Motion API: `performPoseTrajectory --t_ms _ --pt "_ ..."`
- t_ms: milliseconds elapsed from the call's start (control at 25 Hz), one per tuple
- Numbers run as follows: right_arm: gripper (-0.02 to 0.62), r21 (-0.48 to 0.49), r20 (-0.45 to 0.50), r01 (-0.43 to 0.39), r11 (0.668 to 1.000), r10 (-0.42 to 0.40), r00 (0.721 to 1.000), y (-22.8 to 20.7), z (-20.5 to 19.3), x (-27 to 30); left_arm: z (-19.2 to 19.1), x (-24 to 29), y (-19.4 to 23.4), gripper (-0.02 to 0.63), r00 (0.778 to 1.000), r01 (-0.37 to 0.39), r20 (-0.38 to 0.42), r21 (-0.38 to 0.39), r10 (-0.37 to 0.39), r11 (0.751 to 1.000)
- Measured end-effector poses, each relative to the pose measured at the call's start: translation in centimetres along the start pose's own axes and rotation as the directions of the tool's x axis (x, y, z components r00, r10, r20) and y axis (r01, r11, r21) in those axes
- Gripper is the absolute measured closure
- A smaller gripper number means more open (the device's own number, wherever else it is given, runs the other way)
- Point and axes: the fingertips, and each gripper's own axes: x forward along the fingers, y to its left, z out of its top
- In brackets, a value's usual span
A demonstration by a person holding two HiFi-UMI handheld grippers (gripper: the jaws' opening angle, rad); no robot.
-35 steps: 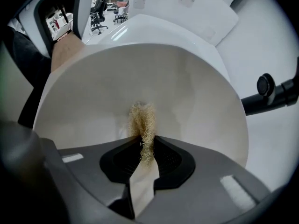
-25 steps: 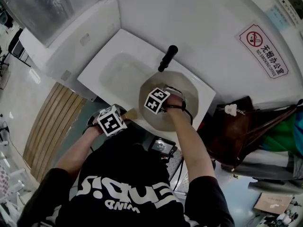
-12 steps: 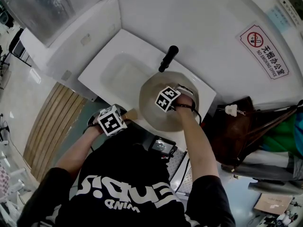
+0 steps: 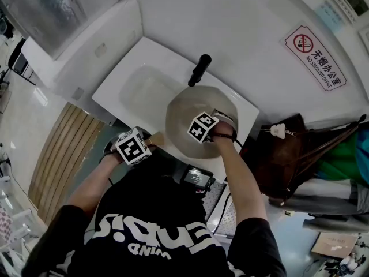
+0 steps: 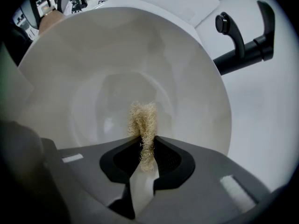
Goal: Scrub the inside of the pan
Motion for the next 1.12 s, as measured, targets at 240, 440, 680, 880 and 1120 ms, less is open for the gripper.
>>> performPoseTrajectory --t_ms 240,440,680,880,1120 --pt "0.522 0.057 0.056 -0.086 0.995 0.083 0.995 2.8 0.1 -1.0 -0.5 0.2 0.3 0.446 1.000 -0.014 -0.014 0.007 0.015 1.000" --pt "0.522 0.174 0.164 -0.147 0.974 0.118 0.979 3.6 0.3 -2.4 -0.3 0.3 0.1 0.446 1.000 -0.026 -0.017 0.005 0.026 1.000" --pt "0.522 0.281 0.360 -0.167 0.945 0.058 0.931 2.3 2.0 -7.5 0.0 0.2 0.0 0.446 1.000 -0.029 -0.001 0.007 0.029 1.000" --pt "0.522 0.361 0.484 -0.133 0.923 -0.064 0.873 0.5 3.0 -11.9 -0.4 0.4 0.0 0.446 1.000 -0.026 0.001 -0.009 0.026 1.000" --pt "0.522 0.479 0.560 -0.166 0.862 -0.154 0.814 0.6 2.5 -14.4 -1.2 1.6 0.3 0.446 1.000 -0.019 0.019 -0.005 0.019 1.000"
